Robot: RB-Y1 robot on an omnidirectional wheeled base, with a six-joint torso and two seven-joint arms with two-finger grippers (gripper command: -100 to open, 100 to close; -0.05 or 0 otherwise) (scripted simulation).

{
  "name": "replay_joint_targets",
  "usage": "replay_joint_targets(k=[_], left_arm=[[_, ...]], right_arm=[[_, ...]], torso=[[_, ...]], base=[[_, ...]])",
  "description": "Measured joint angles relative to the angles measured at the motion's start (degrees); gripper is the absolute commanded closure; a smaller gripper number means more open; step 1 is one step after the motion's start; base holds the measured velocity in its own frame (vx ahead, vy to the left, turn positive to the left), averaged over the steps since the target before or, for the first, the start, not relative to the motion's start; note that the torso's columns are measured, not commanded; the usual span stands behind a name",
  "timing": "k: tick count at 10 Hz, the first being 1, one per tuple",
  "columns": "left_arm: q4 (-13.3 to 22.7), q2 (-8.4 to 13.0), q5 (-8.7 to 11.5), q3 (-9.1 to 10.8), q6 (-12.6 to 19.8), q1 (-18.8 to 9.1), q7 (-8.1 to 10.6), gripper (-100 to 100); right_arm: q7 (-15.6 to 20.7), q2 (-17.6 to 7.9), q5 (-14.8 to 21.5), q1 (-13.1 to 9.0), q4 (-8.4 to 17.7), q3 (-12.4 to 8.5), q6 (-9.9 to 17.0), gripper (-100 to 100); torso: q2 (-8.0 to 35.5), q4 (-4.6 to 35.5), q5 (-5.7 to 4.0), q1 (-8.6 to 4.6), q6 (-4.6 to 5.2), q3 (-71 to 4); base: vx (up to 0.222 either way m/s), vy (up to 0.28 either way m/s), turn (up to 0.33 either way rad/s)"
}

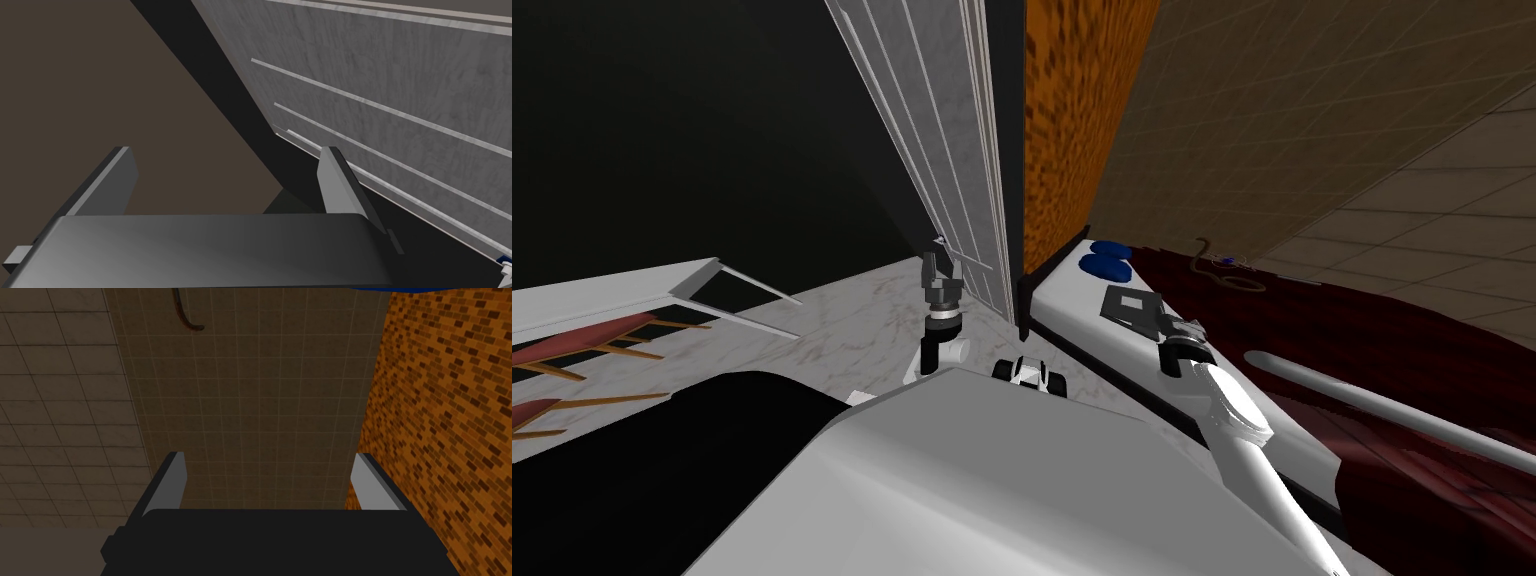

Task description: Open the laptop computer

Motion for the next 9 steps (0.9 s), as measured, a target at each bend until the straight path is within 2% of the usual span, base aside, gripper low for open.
replay_joint_targets(k=[3, 4, 9], left_arm=[[0.00, 0.00, 0.00, 0.00, 0.00, 0.00, 0.00, 0], [0.00, 0.00, 0.00, 0.00, 0.00, 0.00, 0.00, 0], [0.00, 0.00, 0.00, 0.00, 0.00, 0.00, 0.00, 0]], right_arm=[[1.77, -3.44, -4.64, -0.74, 0.66, -0.28, 0.17, -100], [1.84, -3.50, -4.80, -0.70, 0.62, -0.30, 0.18, 0], [1.83, -3.50, -4.78, -0.71, 0.62, -0.29, 0.18, 0]], torso=[[-0.01, 0.00, 0.02, 0.05, 0.00, 0.00], [-0.01, -0.01, -0.03, -0.08, 0.00, -0.01], [0.00, 0.00, 0.01, 0.04, 0.00, 0.00]], base=[[-0.001, 0.051, -0.008], [0.000, 0.006, 0.001], [0.000, 0.000, 0.000]])
